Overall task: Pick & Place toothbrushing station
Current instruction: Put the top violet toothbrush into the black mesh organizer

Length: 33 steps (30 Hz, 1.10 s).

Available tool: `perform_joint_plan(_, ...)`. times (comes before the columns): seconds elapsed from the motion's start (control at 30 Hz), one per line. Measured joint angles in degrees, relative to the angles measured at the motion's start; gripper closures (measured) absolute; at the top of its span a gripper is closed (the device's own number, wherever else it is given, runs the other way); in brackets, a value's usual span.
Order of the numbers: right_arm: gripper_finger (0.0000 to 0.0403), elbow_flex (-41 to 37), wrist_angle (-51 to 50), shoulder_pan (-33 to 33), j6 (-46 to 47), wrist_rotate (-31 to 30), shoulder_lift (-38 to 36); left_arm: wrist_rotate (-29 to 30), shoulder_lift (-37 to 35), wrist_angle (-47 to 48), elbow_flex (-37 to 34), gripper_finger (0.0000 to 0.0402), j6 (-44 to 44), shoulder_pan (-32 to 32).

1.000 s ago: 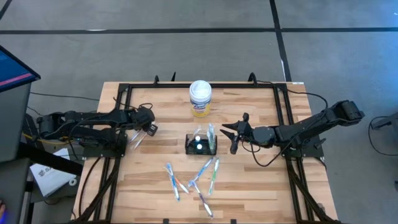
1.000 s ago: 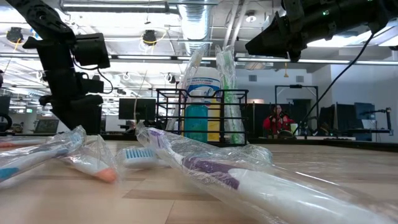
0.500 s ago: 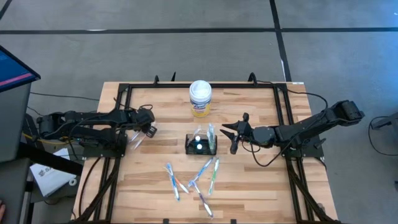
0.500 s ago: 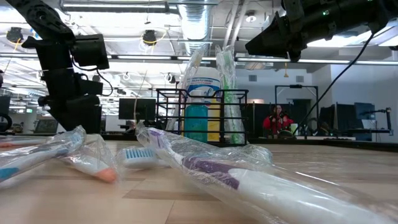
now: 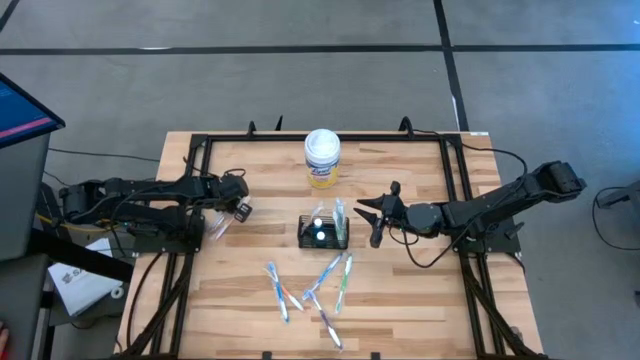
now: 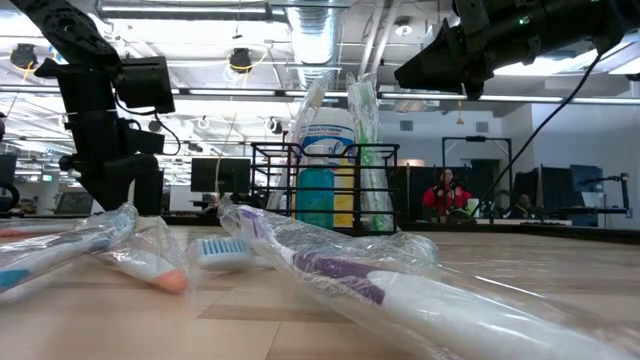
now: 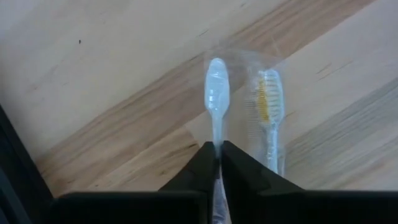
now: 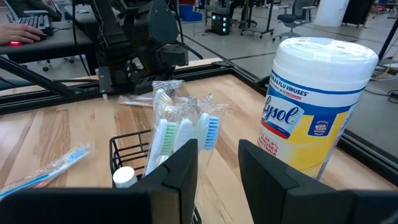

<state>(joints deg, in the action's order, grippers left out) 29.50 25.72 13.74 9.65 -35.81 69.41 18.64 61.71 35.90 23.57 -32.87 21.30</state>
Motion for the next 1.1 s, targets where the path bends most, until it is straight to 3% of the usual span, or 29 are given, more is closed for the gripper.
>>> perform_joint_plan(0.4, 0.0296, 0.00, -0.01, 0.00, -0.13, 0.00, 0.00, 0.41, -0.33, 0.11, 0.02, 0.0401, -0.38, -0.30)
perform_joint_plan(0.77, 0.0296, 0.00, -0.01, 0.00, -0.13, 0.00, 0.00, 0.47, -0.39, -0.13, 1.74, 0.0401, -1.95, -4.33)
perform_joint_plan(1.1, 0.0296, 0.00, -0.08, 0.00, -0.11, 0.00, 0.00, 1.31, -5.54, -1.83, 4.58, 0.0401, -2.15, -8.83)
